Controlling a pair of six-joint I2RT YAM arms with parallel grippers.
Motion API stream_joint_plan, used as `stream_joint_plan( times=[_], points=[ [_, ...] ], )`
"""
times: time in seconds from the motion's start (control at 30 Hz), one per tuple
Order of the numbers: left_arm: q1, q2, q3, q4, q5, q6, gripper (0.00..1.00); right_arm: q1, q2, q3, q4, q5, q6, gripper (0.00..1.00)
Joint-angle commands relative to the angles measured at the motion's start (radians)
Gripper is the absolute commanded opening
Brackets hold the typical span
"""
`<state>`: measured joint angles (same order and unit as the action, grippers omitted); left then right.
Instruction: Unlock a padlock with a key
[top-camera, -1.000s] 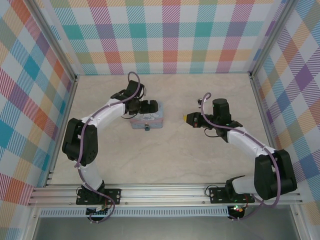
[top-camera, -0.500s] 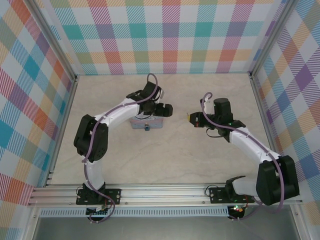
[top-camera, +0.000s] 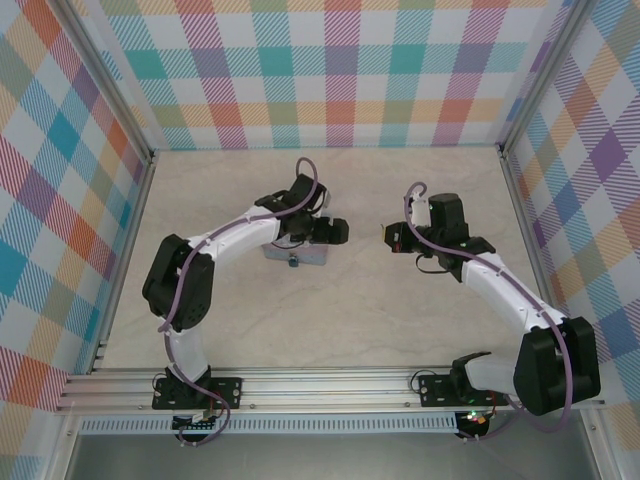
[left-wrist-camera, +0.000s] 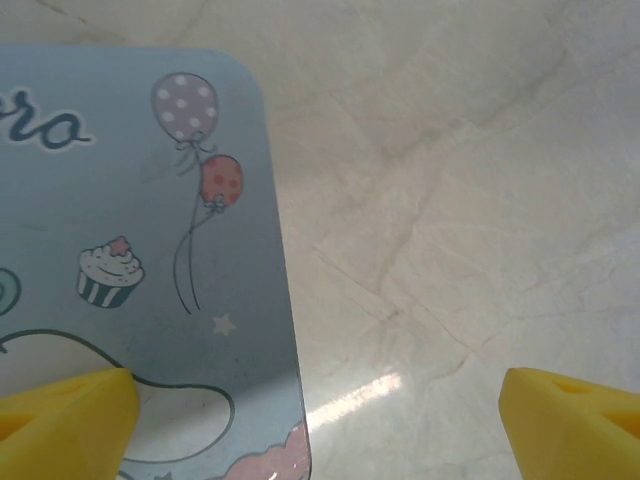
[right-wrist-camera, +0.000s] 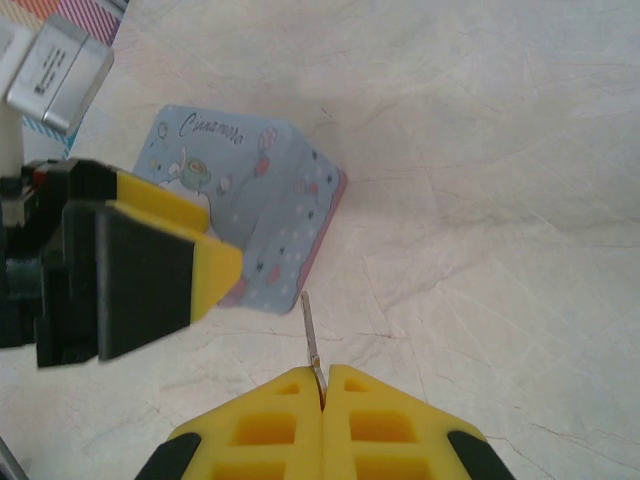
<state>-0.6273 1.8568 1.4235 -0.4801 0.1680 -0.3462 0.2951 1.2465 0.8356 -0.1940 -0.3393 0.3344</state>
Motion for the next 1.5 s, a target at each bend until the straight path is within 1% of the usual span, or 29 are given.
stream_joint_plan(
  times=[0.0,0.2,0.3,0.47,0.63,0.73,0.8,0.9,1.0,1.1,1.23,1.37,1.47],
  points=[
    [-0.033,-0.032,-0.053,-0.041,0.039,-0.051,0.94,-0.001,-0.007,0.033,-0.025,0.02,-0.021,0.05],
    [-0.066,-0.08,-0.104,-0.015,0.052,-0.099,0.94,-0.005,-0.004,0.032,-0.032,0.025,-0.02,0.05],
    [-0.068,-0.105,-0.121,0.015,0.055,-0.116,0.94,-0.004,0.003,0.033,-0.03,0.017,-0.016,0.05],
    [-0.055,-0.137,-0.065,0.017,0.048,-0.089,0.96,-0.004,0.026,0.034,-0.017,-0.02,-0.012,0.05],
    [-0.01,-0.201,-0.037,0.016,0.057,-0.049,0.99,0.001,0.062,0.028,0.025,-0.082,0.026,0.05],
    [0.05,-0.276,-0.104,0.04,0.068,-0.044,1.0,0.024,0.09,0.027,0.051,-0.101,0.04,0.05],
    [0.109,-0.333,-0.186,0.074,0.095,-0.051,1.0,0.04,0.11,0.028,0.071,-0.102,0.053,0.05],
    [0.196,-0.436,-0.357,0.189,0.178,-0.053,1.0,0.065,0.139,0.034,0.098,-0.114,0.064,0.05],
    [0.27,-0.54,-0.561,0.417,0.289,-0.05,0.99,0.085,0.167,0.044,0.129,-0.122,0.07,0.05],
    [0.322,-0.601,-0.744,0.616,0.349,-0.063,0.99,0.11,0.201,0.065,0.158,-0.13,0.073,0.05],
    [0.346,-0.578,-0.814,0.742,0.411,-0.059,0.94,0.154,0.261,0.115,0.159,-0.106,0.077,0.04],
    [0.355,-0.5,-0.847,0.854,0.451,-0.054,0.87,0.187,0.326,0.163,0.168,-0.073,0.096,0.04],
    [0.368,-0.444,-0.869,0.92,0.447,-0.047,0.86,0.199,0.369,0.191,0.167,-0.053,0.106,0.04]
  ],
)
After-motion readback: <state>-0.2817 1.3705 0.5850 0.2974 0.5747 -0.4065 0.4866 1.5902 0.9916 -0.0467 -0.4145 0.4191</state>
